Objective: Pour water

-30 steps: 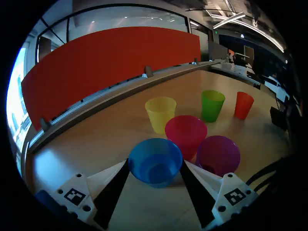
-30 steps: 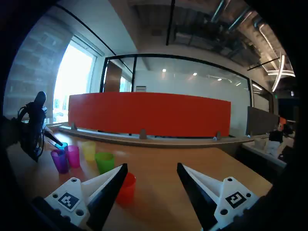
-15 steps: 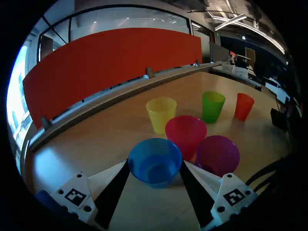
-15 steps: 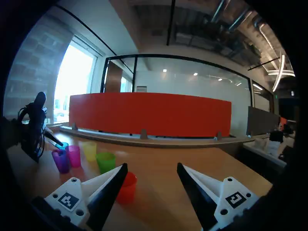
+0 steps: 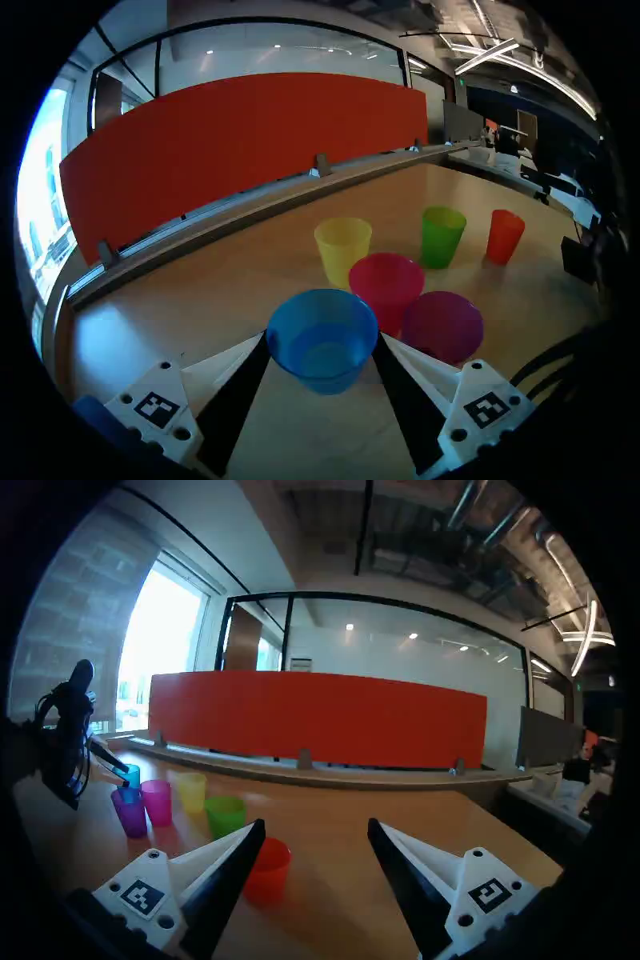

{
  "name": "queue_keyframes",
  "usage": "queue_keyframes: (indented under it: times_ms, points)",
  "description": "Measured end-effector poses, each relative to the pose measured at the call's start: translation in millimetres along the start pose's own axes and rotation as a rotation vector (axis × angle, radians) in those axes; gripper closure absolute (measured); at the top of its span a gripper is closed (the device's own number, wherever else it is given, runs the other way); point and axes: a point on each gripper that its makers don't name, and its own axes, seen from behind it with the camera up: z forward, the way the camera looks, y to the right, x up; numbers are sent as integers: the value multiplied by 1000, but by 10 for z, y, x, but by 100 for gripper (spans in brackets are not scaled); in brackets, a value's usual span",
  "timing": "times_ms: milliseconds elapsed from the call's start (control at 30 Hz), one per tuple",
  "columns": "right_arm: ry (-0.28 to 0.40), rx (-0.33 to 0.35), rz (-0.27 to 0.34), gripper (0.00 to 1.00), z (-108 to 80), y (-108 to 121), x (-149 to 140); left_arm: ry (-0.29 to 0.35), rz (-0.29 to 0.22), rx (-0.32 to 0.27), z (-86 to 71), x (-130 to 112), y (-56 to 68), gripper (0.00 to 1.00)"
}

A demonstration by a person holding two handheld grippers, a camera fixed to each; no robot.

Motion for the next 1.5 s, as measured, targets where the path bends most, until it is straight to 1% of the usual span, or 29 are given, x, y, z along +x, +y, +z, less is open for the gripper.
queue_keyframes:
  times_ms: [200, 433, 700, 900, 1200, 1400, 1500]
  points:
    - [-13, 27, -23, 1, 19, -83, -7, 37, -10, 16, -135, 92, 5, 13]
    - [-54, 77, -54, 1, 84, -229, -84, 69, -22, 41, -297, 122, 29, 13]
    - [-107, 143, -88, 0, 205, -415, -189, 100, -51, 71, -490, 117, 53, 13]
    - [-138, 193, -107, 0, 346, -541, -172, 130, -74, 86, -602, 136, 80, 12]
    - [-236, 297, -143, 0, 537, -775, -243, 167, -79, 101, -766, 182, 139, 13]
    - [-298, 336, -136, 0, 664, -880, -244, 192, -103, 100, -873, 195, 173, 12]
    - [-333, 352, -137, 0, 696, -913, -242, 200, -110, 103, -928, 188, 172, 12]
